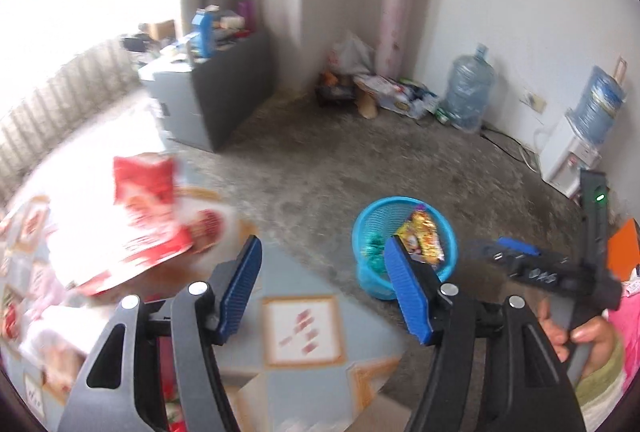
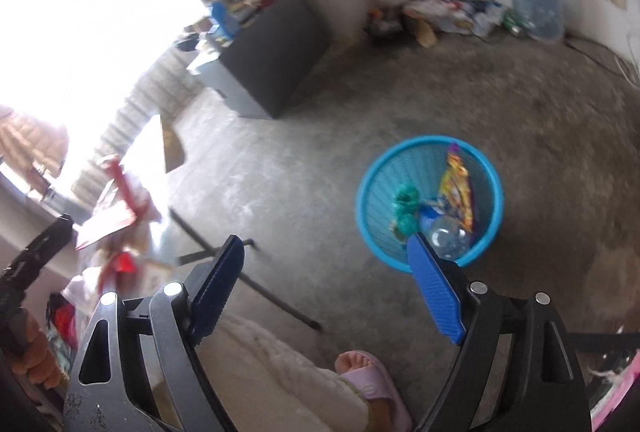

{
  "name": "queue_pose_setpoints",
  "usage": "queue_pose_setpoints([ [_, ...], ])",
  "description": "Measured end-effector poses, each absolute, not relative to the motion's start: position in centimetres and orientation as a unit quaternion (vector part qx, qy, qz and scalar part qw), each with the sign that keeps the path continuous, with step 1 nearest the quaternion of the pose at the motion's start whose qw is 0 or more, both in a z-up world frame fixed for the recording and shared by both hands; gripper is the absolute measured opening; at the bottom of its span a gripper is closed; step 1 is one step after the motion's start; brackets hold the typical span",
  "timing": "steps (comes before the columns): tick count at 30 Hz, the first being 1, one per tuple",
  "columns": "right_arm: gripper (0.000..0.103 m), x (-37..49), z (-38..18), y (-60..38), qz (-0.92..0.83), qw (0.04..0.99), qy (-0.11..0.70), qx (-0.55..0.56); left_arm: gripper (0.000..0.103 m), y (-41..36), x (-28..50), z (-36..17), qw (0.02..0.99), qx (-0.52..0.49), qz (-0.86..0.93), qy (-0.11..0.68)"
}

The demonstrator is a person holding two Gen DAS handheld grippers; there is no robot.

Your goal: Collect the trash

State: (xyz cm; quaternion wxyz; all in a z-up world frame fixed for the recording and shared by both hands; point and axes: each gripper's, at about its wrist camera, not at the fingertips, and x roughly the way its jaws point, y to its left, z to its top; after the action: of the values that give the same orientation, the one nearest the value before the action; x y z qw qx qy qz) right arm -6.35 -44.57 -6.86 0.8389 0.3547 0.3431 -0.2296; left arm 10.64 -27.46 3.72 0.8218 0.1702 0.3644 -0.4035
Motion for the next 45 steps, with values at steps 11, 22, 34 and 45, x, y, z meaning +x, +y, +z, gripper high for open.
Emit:
queue_pose_setpoints([
  [11,0.08,-3.0,-3.4,-38.8,-0.131,0.879,0.346,0.3,0.063,-14.9,11.3,5.8,0.879,0.117,-0.302,0.35],
  [22,0.08,-0.7,-1.0,-34.0,-0.092,0.891,0.36,0.26,0.063,-8.6,12.1,5.9,0.897,0.073,-0.259,0.352],
  [34,0.08,0.8,-0.5,-31.8,-0.081,0.892,0.364,0.258,0.063,-3.5,12.9,5.2,0.91,0.036,-0.219,0.351],
  [45,0.073,4.3,-2.4,-29.9,-0.038,0.873,0.395,0.285,0.063,-1.1,13.7,3.1,0.913,0.007,-0.204,0.352],
])
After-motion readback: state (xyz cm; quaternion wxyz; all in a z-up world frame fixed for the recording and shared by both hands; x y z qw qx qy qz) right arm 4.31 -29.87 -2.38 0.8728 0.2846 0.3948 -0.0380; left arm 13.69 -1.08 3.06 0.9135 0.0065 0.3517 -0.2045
